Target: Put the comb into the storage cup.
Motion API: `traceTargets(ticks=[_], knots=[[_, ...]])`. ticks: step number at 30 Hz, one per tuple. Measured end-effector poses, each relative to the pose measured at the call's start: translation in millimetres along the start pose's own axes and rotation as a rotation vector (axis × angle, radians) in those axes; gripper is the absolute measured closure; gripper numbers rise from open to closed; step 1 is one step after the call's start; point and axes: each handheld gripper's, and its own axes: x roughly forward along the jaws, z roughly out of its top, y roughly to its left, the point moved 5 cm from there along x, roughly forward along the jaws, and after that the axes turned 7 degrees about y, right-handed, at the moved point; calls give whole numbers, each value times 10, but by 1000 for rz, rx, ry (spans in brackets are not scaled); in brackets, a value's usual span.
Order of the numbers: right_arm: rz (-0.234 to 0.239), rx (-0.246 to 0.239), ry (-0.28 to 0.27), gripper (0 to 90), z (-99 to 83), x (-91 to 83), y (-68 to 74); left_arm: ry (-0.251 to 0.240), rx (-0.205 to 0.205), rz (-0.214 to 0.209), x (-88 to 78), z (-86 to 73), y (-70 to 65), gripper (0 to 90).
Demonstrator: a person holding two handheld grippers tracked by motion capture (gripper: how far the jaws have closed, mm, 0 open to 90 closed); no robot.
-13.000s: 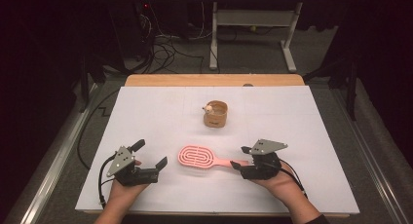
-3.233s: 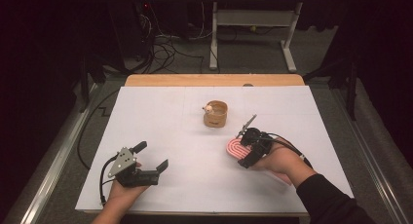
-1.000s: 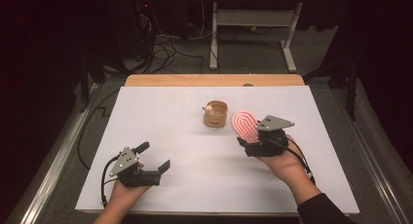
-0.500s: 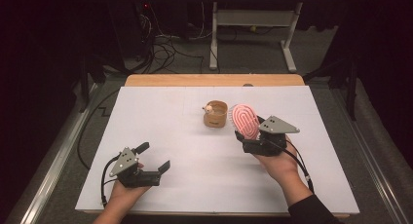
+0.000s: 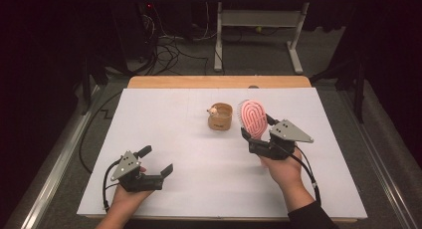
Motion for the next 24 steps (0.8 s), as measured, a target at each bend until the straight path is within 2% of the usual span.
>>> traceTargets(ticks=[5,13,14,21,24], knots=[[-6,28,-56,199,39,-12,-17,1,-3,0,3,-6,4,0],[-18,40,-128,198,33,-57,4,2,-7,-6,-4,-12,7,0],[-21,29,-138,198,20,-73,17,-1,-9,-6,-4,-12,6,0],[-12,26,-155,198,-101,-173,64,-10,-39,-4,-6,2,10,0],[-8,27,-163,198,-105,-207,42,9,-29,1,5,-3,-13,0]])
